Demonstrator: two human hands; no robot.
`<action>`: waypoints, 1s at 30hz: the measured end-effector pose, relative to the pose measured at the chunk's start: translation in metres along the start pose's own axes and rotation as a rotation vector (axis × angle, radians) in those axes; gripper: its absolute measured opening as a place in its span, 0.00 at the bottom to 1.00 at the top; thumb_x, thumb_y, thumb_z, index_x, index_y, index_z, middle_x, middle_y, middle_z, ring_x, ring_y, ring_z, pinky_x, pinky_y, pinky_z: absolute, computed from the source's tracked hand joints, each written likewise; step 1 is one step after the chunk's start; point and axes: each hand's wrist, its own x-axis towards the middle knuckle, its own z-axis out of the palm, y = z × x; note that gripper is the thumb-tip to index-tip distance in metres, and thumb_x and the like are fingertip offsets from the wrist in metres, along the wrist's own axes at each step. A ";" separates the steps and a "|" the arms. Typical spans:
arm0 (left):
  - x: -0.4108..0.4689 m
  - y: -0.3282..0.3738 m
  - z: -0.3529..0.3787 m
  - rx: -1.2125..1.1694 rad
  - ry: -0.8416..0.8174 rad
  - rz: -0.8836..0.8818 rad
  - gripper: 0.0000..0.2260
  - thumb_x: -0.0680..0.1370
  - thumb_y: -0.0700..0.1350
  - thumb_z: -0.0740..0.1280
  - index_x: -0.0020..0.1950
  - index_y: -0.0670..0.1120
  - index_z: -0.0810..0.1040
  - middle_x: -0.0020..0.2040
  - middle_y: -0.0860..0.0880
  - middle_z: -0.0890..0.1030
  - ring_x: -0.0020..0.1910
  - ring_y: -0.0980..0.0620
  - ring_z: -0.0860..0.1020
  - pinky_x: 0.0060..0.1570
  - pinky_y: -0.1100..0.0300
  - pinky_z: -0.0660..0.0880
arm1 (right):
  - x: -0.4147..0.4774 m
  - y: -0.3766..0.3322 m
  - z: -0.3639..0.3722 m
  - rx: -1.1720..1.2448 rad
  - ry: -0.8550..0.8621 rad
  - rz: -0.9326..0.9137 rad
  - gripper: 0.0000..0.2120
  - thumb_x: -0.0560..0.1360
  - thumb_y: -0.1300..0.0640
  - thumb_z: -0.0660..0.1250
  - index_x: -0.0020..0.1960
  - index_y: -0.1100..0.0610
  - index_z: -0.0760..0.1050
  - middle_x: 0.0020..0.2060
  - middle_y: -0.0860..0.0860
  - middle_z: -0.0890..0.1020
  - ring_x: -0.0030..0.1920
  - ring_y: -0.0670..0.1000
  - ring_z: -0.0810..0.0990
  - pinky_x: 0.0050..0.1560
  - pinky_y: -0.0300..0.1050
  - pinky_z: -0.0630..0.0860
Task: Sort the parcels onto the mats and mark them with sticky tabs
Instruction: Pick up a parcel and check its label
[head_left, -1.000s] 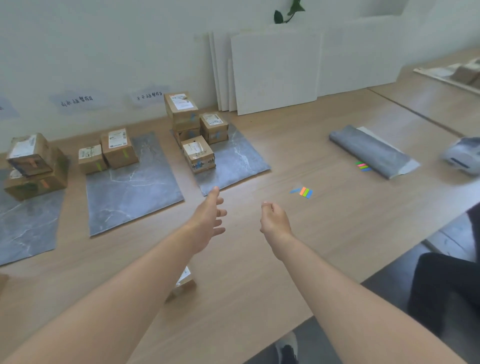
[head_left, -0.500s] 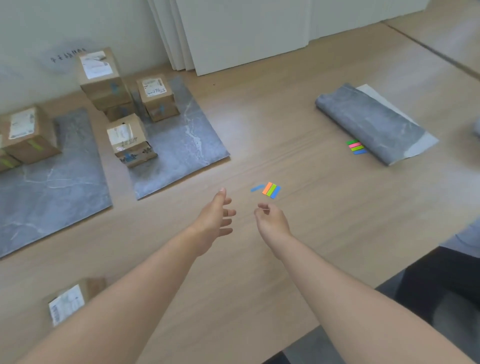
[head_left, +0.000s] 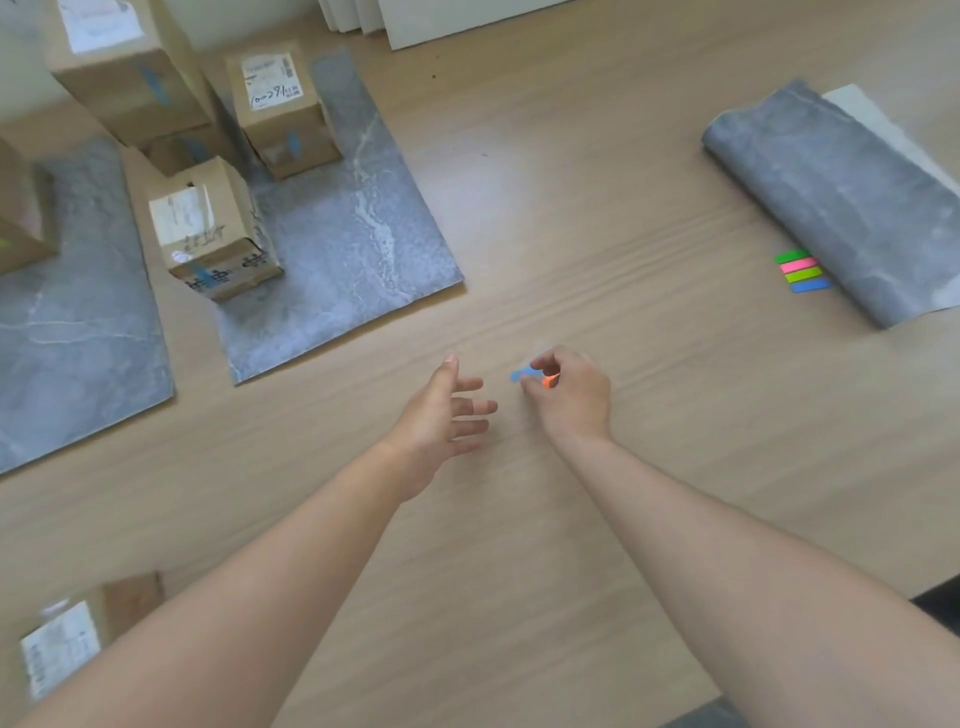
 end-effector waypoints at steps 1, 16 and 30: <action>0.004 0.001 -0.001 -0.008 -0.005 0.000 0.26 0.83 0.63 0.52 0.64 0.47 0.77 0.57 0.43 0.84 0.60 0.41 0.80 0.63 0.45 0.76 | 0.007 0.002 0.004 -0.028 0.003 -0.022 0.08 0.72 0.55 0.76 0.49 0.52 0.81 0.47 0.50 0.80 0.47 0.48 0.77 0.46 0.38 0.67; 0.029 0.022 -0.009 -0.035 -0.026 0.010 0.27 0.84 0.62 0.51 0.64 0.44 0.78 0.57 0.40 0.84 0.59 0.41 0.81 0.64 0.44 0.76 | 0.026 0.001 0.004 -0.164 0.004 -0.045 0.12 0.69 0.49 0.80 0.45 0.50 0.79 0.43 0.47 0.79 0.45 0.48 0.78 0.42 0.39 0.64; 0.028 0.025 -0.010 -0.033 0.000 0.003 0.27 0.84 0.63 0.51 0.63 0.44 0.78 0.57 0.41 0.84 0.58 0.41 0.82 0.60 0.46 0.78 | 0.036 -0.002 -0.007 -0.270 -0.123 -0.066 0.04 0.73 0.53 0.75 0.45 0.48 0.80 0.40 0.47 0.83 0.47 0.51 0.82 0.50 0.46 0.78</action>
